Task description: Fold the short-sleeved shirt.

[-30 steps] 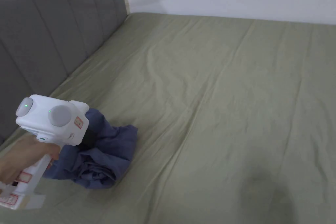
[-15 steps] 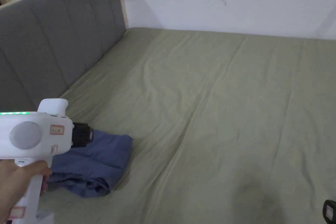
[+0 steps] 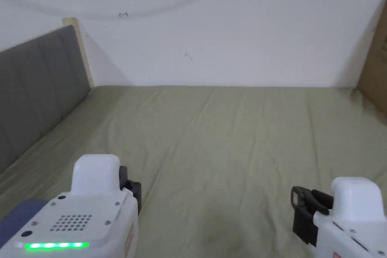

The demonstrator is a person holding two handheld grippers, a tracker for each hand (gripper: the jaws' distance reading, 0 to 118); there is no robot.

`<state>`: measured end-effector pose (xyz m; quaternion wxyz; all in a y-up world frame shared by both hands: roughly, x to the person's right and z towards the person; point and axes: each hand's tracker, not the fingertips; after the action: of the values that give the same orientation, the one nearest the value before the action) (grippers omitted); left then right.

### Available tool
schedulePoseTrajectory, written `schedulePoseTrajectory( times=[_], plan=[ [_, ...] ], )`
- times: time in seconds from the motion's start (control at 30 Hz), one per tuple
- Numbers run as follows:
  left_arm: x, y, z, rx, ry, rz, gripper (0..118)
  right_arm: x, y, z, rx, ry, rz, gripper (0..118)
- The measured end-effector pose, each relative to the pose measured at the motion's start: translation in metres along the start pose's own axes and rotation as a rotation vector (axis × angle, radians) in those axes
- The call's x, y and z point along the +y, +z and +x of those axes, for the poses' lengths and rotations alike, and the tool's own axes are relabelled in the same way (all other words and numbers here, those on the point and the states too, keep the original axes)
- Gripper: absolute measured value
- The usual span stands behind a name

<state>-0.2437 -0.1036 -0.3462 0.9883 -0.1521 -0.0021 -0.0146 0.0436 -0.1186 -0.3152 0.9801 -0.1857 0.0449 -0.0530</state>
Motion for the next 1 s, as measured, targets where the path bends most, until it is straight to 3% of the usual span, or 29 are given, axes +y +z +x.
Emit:
schedulePoseTrajectory(
  times=[0.2, 0.23, 0.27, 0.3, 0.33, 0.43, 0.5, 0.63, 0.7, 1.0],
  plan=[
    [0.009, 0.025, 0.033, -0.039, -0.053, 0.08, 3, 0.014, 0.028, 0.008, -0.015, 0.028, 0.078, 0],
    [0.012, 0.032, 0.038, -0.056, -0.044, 0.108, 16, 0.015, 0.031, 0.01, -0.017, 0.026, 0.084, 0],
    [0.015, 0.038, 0.041, -0.061, -0.04, 0.119, 41, 0.016, 0.035, 0.011, -0.018, 0.022, 0.096, 0],
    [0.017, 0.042, 0.042, -0.066, -0.046, 0.128, 73, 0.017, 0.038, 0.013, -0.022, 0.017, 0.111, 0],
    [0.02, 0.044, 0.043, -0.076, -0.051, 0.128, 114, 0.017, 0.042, 0.014, -0.034, 0.013, 0.124, 2],
    [0.025, 0.058, 0.049, -0.077, -0.068, 0.183, 117, 0.021, 0.049, 0.018, -0.045, 0.009, 0.159, 31],
    [0.031, 0.066, 0.052, -0.099, -0.078, 0.2, 117, 0.026, 0.056, 0.021, -0.045, 0.012, 0.183, 44],
    [0.048, 0.081, 0.055, -0.093, -0.041, 0.213, 117, 0.039, 0.068, 0.021, -0.055, 0.023, 0.235, 113],
    [0.058, 0.085, 0.059, -0.06, -0.046, 0.195, 117, 0.045, 0.073, 0.019, -0.059, 0.039, 0.274, 118],
    [0.056, 0.097, 0.071, -0.105, -0.023, 0.171, 117, 0.062, 0.086, 0.019, -0.069, 0.02, 0.332, 118]
  ],
)
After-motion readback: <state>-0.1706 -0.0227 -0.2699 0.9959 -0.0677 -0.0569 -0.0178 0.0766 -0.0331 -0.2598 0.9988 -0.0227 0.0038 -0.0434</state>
